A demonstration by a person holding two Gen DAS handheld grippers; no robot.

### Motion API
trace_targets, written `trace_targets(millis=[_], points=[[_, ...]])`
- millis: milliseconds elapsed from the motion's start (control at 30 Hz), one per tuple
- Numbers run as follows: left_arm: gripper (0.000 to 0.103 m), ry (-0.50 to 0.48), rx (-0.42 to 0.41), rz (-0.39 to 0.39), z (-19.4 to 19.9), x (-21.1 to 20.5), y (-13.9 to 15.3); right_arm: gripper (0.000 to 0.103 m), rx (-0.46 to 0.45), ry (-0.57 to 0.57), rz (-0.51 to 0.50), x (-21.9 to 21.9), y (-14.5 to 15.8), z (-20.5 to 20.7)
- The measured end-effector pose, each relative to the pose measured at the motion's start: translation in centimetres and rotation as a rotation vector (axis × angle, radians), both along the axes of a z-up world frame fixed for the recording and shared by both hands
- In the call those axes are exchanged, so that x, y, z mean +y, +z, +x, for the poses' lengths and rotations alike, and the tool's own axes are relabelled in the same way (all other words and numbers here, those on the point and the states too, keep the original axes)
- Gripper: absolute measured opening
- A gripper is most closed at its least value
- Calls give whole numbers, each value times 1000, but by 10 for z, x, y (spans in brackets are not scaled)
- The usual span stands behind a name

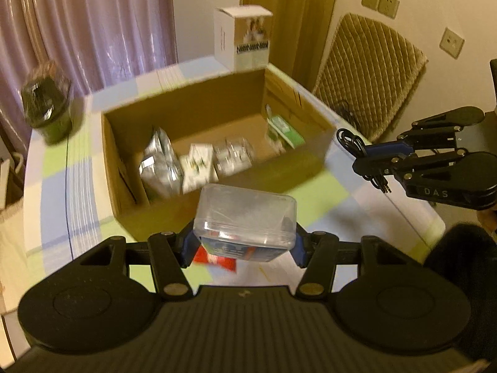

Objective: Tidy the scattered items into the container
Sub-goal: 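Carry plastic box with left tool and cable with right tool over the cardboard box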

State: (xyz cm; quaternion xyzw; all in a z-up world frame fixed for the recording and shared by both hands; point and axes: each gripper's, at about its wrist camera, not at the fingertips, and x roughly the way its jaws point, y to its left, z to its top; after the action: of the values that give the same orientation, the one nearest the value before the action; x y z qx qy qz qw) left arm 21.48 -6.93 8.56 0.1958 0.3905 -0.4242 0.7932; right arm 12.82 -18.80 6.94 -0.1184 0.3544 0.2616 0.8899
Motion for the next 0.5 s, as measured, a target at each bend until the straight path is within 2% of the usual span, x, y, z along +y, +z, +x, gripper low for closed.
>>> trace_targets(millis=[200,500], points=[[52,23,-12,-24,38,-25,12,17,-20,5,14,13,13,38],[52,52,-2,-29,81,-48,4,17,2,-20,30,15,1,79]])
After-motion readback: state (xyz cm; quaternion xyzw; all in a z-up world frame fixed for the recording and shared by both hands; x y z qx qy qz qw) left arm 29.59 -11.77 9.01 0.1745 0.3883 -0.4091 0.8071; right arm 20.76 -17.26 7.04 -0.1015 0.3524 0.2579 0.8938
